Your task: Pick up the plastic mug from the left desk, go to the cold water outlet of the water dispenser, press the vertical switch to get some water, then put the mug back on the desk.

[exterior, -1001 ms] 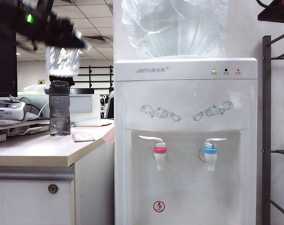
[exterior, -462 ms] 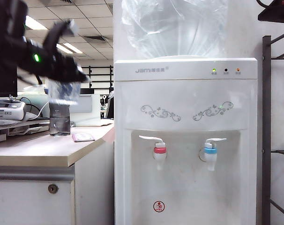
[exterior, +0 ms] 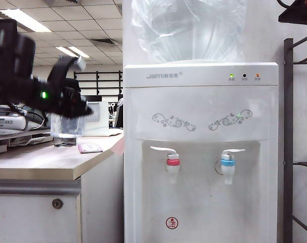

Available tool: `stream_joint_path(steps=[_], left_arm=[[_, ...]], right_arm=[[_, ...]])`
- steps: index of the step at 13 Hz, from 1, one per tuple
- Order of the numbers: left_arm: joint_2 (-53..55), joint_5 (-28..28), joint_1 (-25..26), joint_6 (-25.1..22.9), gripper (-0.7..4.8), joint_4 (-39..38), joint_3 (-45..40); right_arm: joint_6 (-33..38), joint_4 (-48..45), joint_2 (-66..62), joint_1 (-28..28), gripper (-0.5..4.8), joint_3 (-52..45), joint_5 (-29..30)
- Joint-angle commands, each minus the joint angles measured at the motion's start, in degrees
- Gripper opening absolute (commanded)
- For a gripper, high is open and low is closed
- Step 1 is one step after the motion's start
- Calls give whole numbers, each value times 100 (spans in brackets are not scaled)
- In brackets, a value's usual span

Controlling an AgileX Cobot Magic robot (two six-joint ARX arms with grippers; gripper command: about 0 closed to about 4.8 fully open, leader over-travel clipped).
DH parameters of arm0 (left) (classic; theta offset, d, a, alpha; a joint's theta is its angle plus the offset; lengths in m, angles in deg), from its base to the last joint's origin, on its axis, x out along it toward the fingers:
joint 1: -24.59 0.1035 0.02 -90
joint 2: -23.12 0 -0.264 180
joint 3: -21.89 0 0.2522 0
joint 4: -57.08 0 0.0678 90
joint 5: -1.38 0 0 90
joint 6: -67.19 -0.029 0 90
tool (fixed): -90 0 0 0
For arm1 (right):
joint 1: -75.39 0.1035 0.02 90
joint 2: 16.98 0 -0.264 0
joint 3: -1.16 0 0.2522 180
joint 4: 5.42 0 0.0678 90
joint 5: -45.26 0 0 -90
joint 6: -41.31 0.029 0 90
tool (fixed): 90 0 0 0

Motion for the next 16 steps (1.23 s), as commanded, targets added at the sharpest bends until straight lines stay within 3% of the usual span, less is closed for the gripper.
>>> stream_joint_path(steps=[1,16], left_arm=[[214,-11,92,31,-6,656,46],[715,31,247,96,-6,697,-313]], right_arm=[[20,-74,20,2,-6,46,-7],[-2,55,20,2,-6,44,-9]])
